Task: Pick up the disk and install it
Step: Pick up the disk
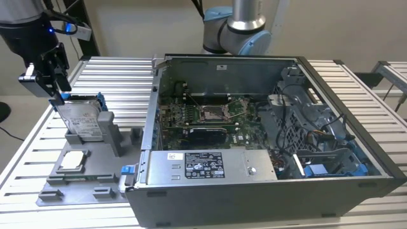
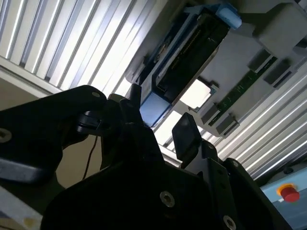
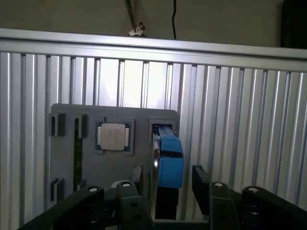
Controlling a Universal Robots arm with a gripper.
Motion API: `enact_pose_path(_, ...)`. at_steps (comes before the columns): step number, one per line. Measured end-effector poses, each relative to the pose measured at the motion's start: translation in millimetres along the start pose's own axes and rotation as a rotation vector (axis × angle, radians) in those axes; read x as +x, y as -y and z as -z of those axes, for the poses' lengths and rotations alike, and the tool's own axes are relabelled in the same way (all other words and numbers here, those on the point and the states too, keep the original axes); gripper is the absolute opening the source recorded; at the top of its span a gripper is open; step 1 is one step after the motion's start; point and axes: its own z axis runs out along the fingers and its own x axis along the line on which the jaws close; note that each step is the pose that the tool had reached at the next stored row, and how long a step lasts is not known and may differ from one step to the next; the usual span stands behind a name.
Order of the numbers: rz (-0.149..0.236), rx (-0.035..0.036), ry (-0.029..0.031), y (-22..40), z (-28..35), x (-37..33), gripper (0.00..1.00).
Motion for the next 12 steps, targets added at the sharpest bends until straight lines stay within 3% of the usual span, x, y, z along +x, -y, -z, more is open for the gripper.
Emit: enact_pose_path(12,0.0,0.0,0.0,0.3,-21.9,0.5,1.0)
